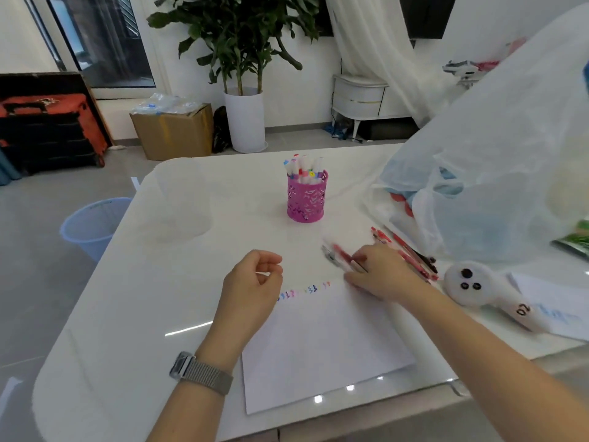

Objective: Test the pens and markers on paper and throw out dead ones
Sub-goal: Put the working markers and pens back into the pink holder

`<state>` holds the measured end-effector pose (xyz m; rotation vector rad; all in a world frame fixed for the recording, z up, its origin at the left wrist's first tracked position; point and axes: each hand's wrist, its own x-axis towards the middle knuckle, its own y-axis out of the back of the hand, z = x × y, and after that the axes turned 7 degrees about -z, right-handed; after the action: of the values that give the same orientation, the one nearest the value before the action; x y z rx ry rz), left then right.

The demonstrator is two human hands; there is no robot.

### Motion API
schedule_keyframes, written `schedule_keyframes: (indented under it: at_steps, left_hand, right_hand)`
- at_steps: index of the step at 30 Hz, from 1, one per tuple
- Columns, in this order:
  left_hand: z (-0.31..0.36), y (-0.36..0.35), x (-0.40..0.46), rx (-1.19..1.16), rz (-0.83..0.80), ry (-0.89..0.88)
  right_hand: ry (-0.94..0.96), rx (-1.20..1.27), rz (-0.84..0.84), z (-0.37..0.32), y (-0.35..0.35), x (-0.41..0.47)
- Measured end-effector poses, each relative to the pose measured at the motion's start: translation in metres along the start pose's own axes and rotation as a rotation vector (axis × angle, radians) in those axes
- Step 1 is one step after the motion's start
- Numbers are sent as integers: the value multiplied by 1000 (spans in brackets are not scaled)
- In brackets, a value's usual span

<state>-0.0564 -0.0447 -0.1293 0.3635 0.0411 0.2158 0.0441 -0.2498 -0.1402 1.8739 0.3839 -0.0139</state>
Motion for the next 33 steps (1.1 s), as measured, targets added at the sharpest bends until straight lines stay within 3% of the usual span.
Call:
schedule_keyframes:
  at_steps: [8, 11, 13, 16, 18, 21, 23, 25, 27, 29, 31, 33]
  left_hand:
    - [5, -24, -24, 134, -51, -8]
    - [3, -23, -25, 143, -48, -11]
    - [3, -21, -23, 45, -42, 20]
    - [11, -22, -21, -279, -137, 141]
    - [18, -25, -21, -451, -218, 180]
    - [24, -30, -17, -677, -113, 206]
    - [23, -30, -12, -807, 24, 267]
    - [18, -25, -9, -896, 94, 323]
    - [13, -22, -7, -962, 101, 365]
    - [13, -22, -7, -978, 78, 381]
    - [13, -24, -7, -954, 56, 364]
    - [13, -28, -7, -939, 34, 349]
  right_hand:
    - [-80, 53, 45, -1, -22, 4]
    - [-66, 78, 154, -3, -13, -1]
    - [-3, 229, 223, -12, -1, -11]
    - [183, 538, 5, -43, 9, -43]
    - [295, 539, -220, -62, 7, -62]
    - [345, 567, -342, -66, 8, -67]
    - [251, 426, -110, -49, 6, -51]
    - [92, -4, 79, -28, -2, -35]
    - [-26, -238, 48, -13, -13, -26]
    - [-70, -261, 52, -9, -19, -22]
    - [-36, -85, 92, -12, -17, -19]
    - [51, 355, 56, -25, -8, -24]
